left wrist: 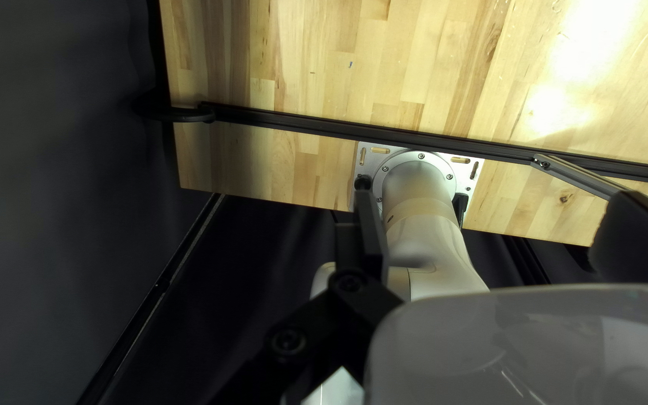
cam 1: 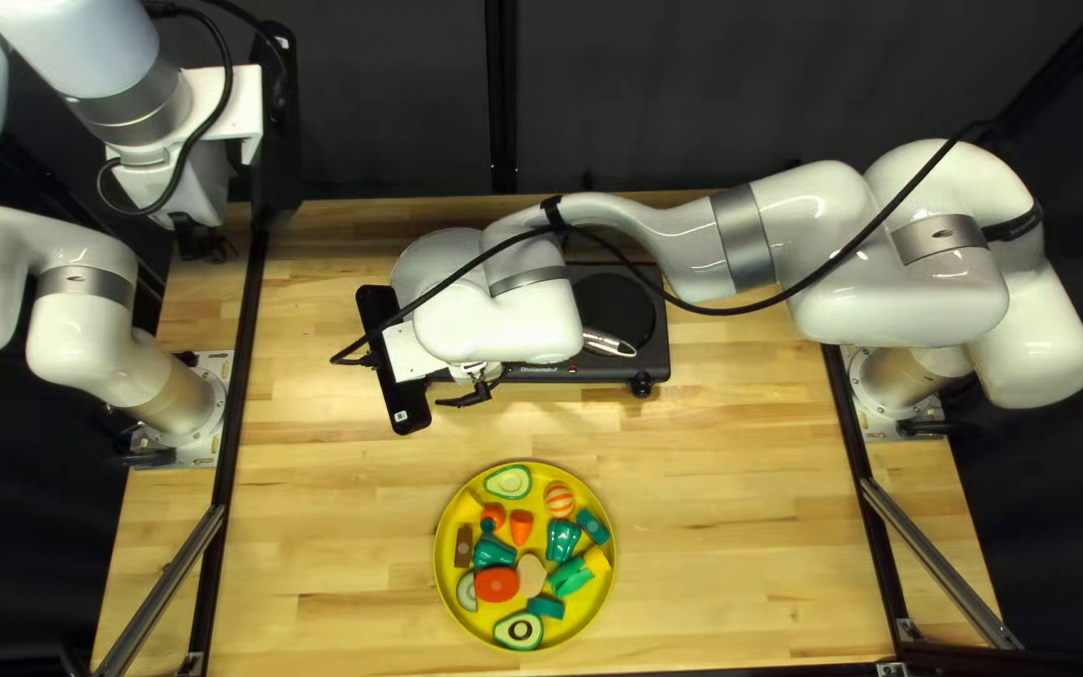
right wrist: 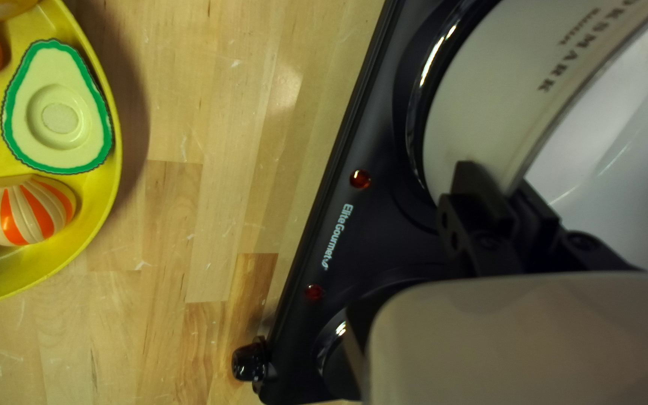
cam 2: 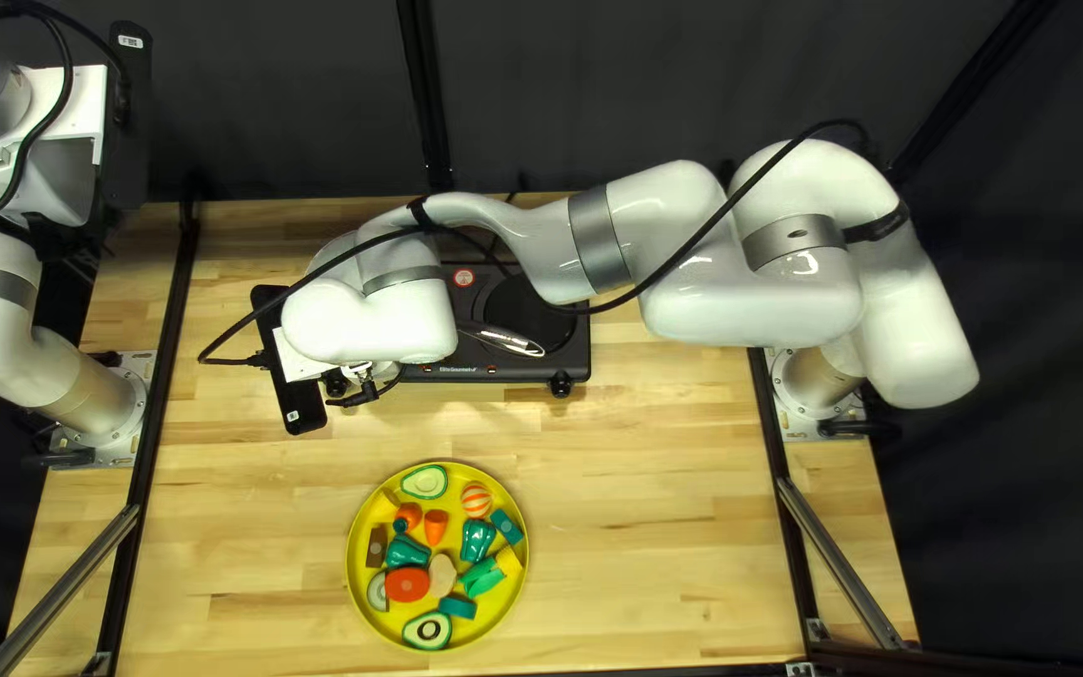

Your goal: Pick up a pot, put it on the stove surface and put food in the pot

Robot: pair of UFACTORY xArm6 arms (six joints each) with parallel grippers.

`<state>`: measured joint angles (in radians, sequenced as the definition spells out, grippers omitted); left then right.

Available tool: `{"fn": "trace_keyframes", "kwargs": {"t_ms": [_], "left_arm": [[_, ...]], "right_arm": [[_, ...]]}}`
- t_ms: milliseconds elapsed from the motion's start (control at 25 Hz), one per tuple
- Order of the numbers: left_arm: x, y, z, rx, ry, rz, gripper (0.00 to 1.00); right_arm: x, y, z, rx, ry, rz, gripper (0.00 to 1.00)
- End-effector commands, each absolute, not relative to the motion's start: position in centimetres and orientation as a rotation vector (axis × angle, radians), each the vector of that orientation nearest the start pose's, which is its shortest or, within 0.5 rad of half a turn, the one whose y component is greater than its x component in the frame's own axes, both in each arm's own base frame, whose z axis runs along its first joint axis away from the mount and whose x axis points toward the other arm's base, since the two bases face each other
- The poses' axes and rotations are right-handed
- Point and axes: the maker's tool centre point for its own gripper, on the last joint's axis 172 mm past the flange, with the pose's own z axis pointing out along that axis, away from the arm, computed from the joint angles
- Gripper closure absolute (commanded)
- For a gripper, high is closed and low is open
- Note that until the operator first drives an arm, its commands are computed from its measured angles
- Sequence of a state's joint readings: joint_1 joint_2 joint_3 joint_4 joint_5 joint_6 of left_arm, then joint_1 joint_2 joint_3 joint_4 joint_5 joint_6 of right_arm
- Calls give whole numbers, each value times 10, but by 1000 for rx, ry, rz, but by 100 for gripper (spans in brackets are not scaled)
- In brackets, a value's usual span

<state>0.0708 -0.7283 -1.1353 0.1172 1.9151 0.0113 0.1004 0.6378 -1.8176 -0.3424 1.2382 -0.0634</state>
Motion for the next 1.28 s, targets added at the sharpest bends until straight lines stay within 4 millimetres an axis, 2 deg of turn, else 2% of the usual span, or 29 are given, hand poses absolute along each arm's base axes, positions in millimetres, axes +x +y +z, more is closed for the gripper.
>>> {"fn": "trace_keyframes", "kwargs": {"t_ms": [40, 240, 280, 1280], "left_arm": [[215, 48, 417, -3028, -146, 85, 0], [215, 48, 417, -3028, -146, 85, 0], [215, 48, 417, -3028, -146, 85, 0], [215, 48, 417, -3028, -146, 85, 0]], "right_arm": [[628, -14, 144, -3426, -493, 91, 100], [628, -14, 144, -3426, -493, 91, 100], [628, -14, 144, -3426, -493, 91, 0], [628, -14, 144, -3426, -493, 91, 0]]}}
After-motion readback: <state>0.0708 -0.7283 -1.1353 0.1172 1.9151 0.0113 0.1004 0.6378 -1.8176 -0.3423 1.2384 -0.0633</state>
